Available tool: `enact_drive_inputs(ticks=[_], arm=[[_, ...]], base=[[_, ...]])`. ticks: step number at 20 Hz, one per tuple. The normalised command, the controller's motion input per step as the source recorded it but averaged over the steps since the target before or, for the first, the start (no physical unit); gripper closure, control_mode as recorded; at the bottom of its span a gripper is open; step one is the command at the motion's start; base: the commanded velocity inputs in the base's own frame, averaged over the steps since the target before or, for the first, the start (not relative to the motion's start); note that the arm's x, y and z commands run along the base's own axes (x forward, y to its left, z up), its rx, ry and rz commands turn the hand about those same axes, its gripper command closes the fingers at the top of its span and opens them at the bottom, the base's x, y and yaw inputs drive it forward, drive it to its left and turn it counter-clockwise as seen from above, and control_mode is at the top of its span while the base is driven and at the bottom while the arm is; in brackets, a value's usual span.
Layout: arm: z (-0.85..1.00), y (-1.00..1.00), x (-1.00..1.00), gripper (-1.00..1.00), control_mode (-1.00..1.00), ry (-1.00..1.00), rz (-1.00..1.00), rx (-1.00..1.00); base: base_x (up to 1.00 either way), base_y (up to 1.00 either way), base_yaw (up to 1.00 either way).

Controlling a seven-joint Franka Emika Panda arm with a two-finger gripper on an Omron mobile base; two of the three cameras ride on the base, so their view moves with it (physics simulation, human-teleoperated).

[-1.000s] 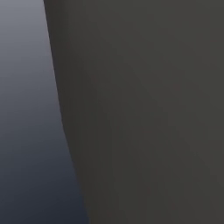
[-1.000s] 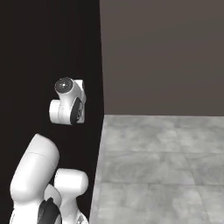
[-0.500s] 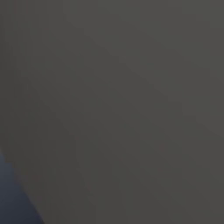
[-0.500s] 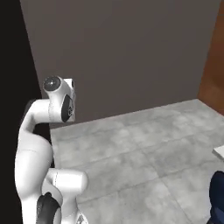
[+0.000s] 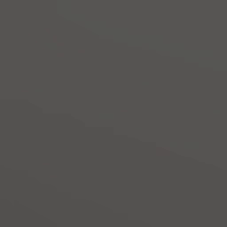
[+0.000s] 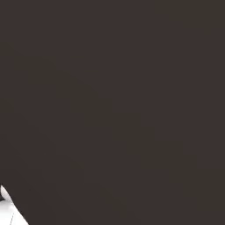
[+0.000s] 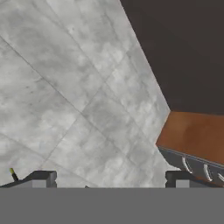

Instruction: Open the cabinet. Place the bowl and condiment on the counter. Then place the lime and garlic on the cutting board.

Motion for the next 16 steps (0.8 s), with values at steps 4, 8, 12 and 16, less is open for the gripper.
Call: enact_drive_inputs(ticks=[4,8,12,16], arm=[[0.00,0.00,0.00,-1.00,1.00,0.00,0.00,0.00],[0.00,0.00,0.00,-1.00,1.00,0.00,0.00,0.00],[0.00,0.00,0.00,-1.00,1.00,0.00,0.00,0.00],[0.00,0.00,0.00,-1.00,1.00,0.00,0.00,0.00]], base=[[0.72,0.64,-0.79],[0.72,0.88,-0.73],[0.29,1.00,-0.62],[0.33,1.00,-0.60]])
